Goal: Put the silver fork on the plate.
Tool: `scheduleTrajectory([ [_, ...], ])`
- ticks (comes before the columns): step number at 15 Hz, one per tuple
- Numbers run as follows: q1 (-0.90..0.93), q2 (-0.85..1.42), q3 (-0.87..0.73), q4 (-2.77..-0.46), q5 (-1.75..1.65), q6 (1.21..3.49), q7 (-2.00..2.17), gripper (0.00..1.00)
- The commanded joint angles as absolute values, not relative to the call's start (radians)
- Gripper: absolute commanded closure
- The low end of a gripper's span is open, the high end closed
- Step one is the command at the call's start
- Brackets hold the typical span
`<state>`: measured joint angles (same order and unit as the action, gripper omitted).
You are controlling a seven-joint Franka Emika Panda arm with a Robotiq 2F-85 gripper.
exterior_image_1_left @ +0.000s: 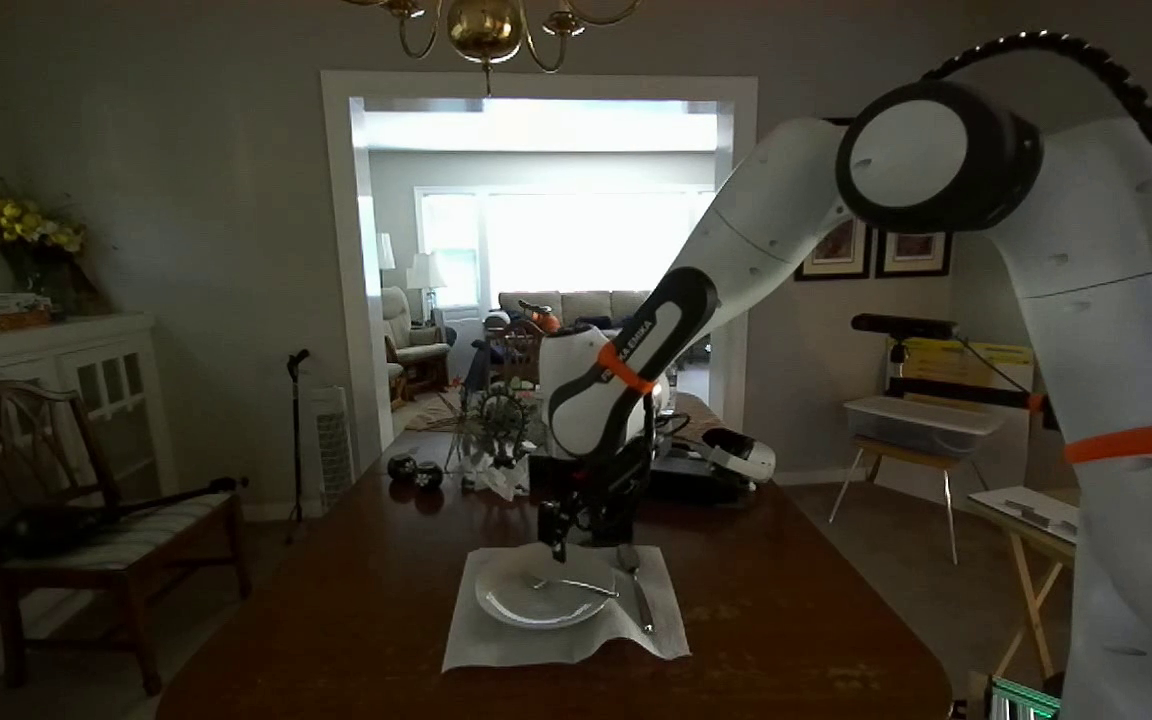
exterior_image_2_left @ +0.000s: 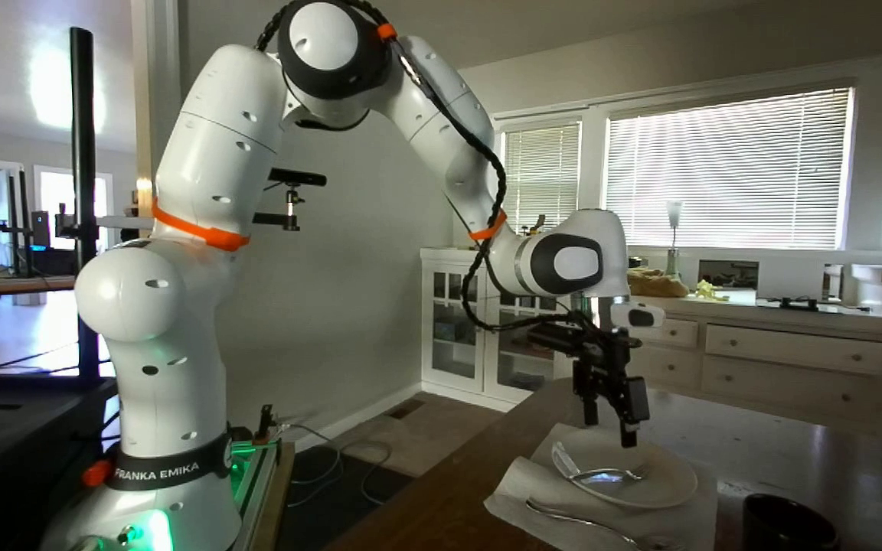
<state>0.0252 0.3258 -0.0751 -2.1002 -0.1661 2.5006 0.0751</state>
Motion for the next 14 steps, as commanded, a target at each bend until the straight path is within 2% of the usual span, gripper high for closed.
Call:
scheduleTrajectory([
  [1, 0.023, 0.234, -0.107, -2.119, -0.155, 2.373, 0.214, 0.00],
  [8, -0.008, 0.169, -0.107, -2.064, -0.053, 2.127, 0.436, 0.00],
  [12, -0.002, 0.135, -0.078, -2.080, 0.125, 2.168, 0.523, 0.00],
  [14, -0.005, 0.153, -0.083, -2.063, 0.078, 2.153, 0.496, 0.00],
])
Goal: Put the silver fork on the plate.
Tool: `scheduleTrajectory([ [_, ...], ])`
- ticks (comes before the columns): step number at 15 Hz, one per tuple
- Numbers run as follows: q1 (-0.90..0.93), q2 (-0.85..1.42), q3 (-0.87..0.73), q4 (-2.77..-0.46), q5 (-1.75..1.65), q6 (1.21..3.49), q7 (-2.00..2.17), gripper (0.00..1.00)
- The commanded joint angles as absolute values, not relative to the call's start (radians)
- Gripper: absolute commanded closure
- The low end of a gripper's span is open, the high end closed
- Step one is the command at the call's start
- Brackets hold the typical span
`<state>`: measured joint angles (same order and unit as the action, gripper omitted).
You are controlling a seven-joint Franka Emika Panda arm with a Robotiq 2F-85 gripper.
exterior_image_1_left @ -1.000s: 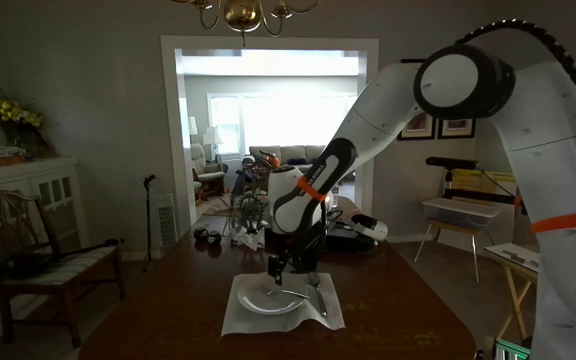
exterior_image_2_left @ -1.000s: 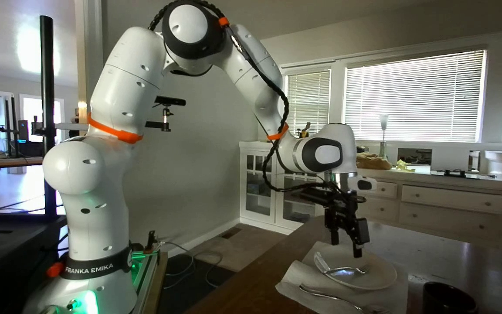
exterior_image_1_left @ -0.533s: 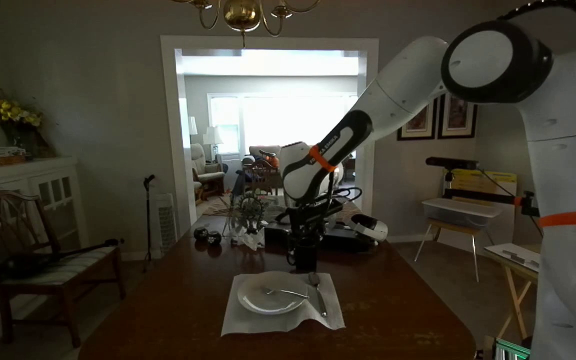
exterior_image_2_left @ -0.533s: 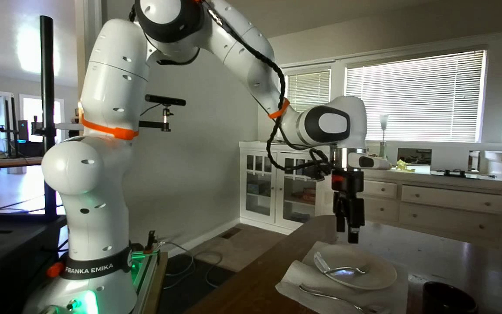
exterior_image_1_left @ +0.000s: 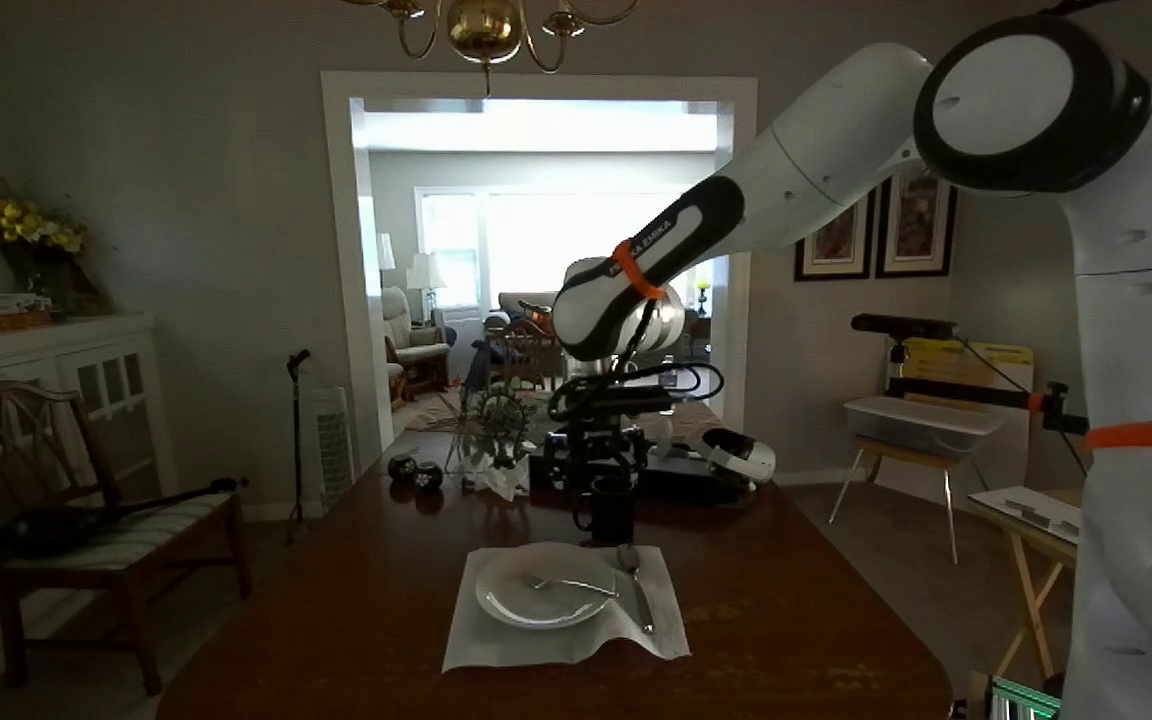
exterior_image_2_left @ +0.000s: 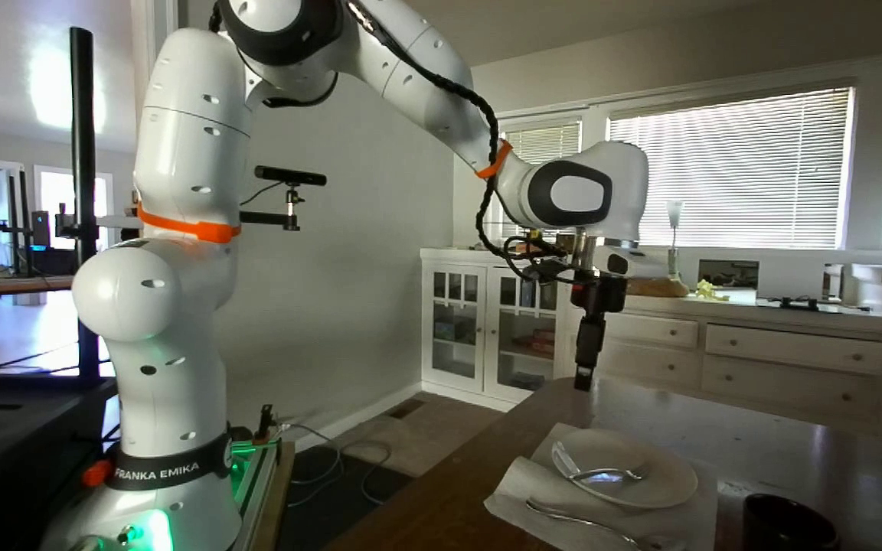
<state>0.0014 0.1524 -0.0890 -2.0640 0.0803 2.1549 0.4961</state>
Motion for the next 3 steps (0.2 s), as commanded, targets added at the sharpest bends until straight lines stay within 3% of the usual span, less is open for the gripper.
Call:
scheduleTrajectory([
  [1, -0.004, 0.148, -0.077, -2.063, 0.092, 2.153, 0.505, 0.00],
  [3, -0.004, 0.146, -0.075, -2.063, 0.099, 2.153, 0.511, 0.00],
])
